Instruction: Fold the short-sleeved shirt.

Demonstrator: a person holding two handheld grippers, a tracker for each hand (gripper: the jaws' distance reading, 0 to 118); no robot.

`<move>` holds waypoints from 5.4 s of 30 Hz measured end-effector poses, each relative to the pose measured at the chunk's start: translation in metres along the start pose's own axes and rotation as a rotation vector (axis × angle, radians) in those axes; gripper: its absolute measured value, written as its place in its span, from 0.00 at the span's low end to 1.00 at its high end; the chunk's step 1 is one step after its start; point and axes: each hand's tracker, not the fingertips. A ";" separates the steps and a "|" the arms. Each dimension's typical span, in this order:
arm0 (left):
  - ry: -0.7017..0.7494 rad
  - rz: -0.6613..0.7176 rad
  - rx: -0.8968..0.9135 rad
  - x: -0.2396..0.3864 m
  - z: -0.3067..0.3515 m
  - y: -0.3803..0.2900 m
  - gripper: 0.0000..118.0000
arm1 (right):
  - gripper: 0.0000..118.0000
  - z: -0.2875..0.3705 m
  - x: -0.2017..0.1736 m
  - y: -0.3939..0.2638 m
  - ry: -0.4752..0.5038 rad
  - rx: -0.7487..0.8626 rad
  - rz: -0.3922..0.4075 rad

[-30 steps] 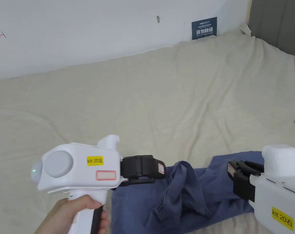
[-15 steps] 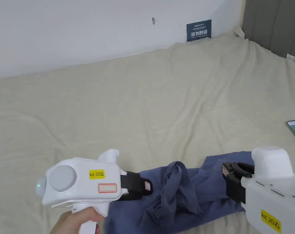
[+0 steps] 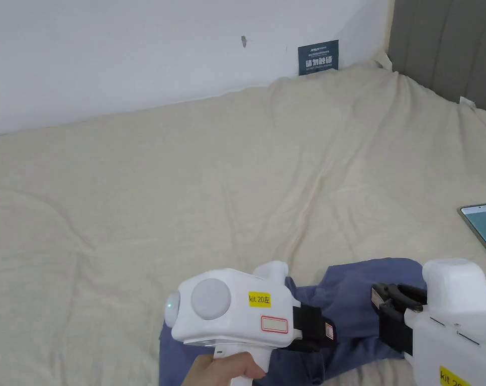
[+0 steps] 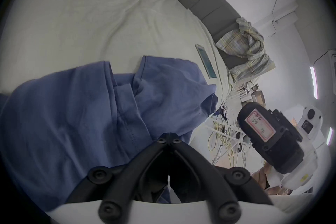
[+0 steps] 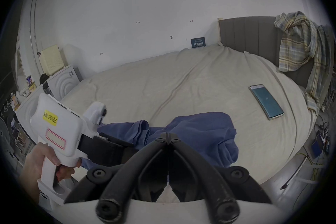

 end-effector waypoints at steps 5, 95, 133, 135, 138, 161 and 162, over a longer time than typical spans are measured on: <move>0.000 0.016 0.110 -0.027 0.059 -0.006 0.00 | 0.00 0.002 -0.003 0.002 0.006 0.013 0.004; 0.013 0.185 -0.086 -0.061 0.114 0.030 1.00 | 0.00 -0.015 -0.004 -0.021 0.027 -0.115 -0.031; 0.109 0.066 0.067 -0.066 0.053 -0.009 0.00 | 0.00 -0.020 -0.009 -0.020 0.017 -0.126 -0.006; 0.073 0.047 0.072 -0.057 0.066 -0.013 0.00 | 0.00 -0.022 -0.015 -0.017 0.027 -0.122 -0.007; 0.028 0.013 0.174 -0.049 0.104 -0.023 0.00 | 0.00 -0.024 -0.033 -0.015 0.053 -0.096 0.018; -0.109 0.554 0.329 -0.215 0.189 -0.085 1.00 | 0.00 -0.126 -0.148 -0.079 0.116 -0.045 0.181; -0.126 0.568 0.315 -0.217 0.182 -0.081 1.00 | 0.00 -0.125 -0.148 -0.079 0.117 -0.043 0.180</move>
